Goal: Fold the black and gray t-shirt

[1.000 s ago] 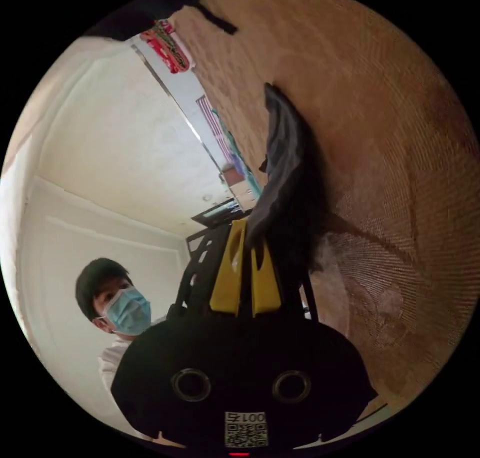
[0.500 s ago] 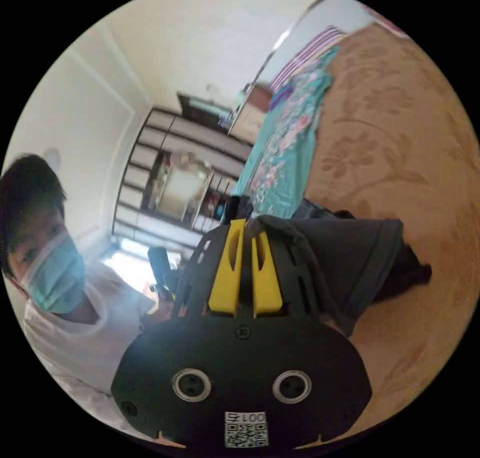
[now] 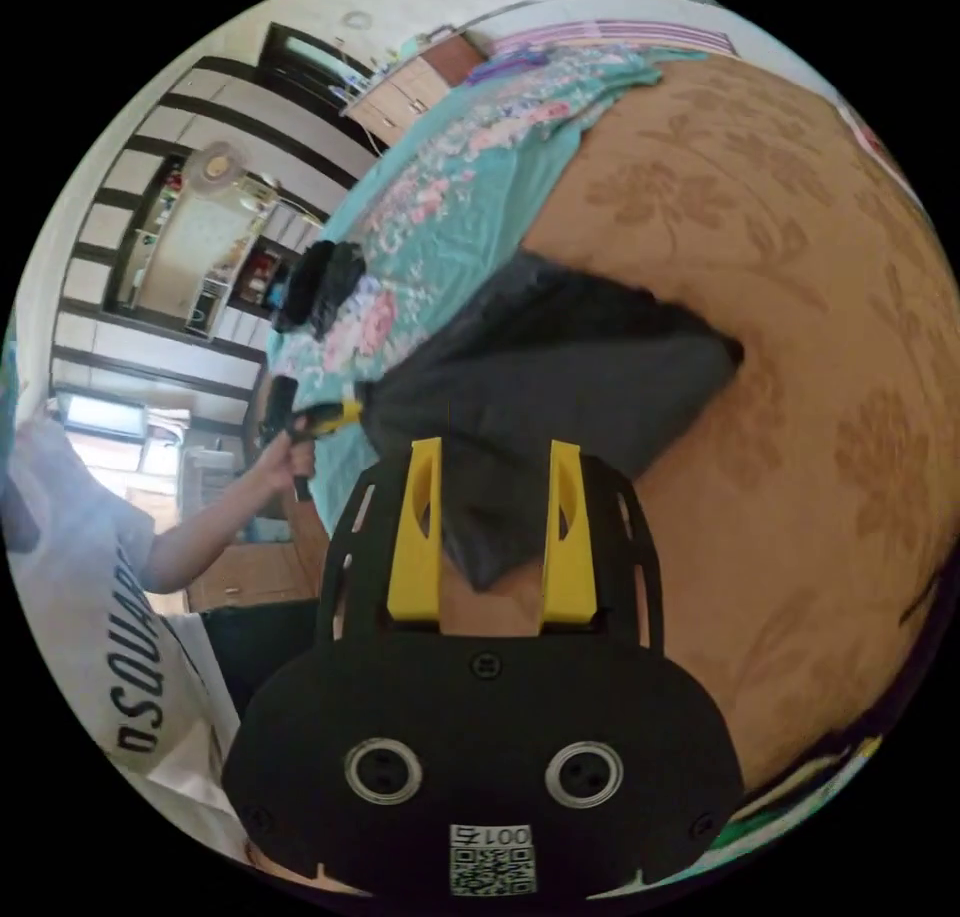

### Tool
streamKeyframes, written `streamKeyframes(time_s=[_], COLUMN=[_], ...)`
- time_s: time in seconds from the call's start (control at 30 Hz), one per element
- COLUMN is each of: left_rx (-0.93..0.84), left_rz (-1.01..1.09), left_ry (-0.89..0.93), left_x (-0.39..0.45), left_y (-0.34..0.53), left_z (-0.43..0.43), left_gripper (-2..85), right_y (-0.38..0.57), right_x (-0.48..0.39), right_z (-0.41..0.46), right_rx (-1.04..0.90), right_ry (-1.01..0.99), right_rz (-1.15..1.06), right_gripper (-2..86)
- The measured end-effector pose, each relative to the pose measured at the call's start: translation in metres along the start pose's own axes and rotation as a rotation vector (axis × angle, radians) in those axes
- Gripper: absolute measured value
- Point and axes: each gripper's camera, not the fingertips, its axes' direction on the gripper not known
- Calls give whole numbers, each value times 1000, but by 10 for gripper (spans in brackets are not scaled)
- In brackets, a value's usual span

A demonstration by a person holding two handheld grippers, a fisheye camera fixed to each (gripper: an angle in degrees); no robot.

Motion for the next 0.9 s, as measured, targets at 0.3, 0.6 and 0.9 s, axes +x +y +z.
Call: streamKeyframes(time_s=[0.3,0.6,0.9], left_rx=[12,0,-24], left_rz=[-101,-93,-139], left_ry=[20,-8,-114], left_x=[-44,-52,-61], left_y=[-51,-90,-75], left_z=[-85,-131,-146], left_gripper=[-10,-9,-9], right_y=[55,54,82], right_x=[-162,-257,-315], right_z=[86,105,85], right_rx=[-132,-111,-24], right_ry=[352,595,683], right_rz=[153,112,48], right_gripper=[160,18,5])
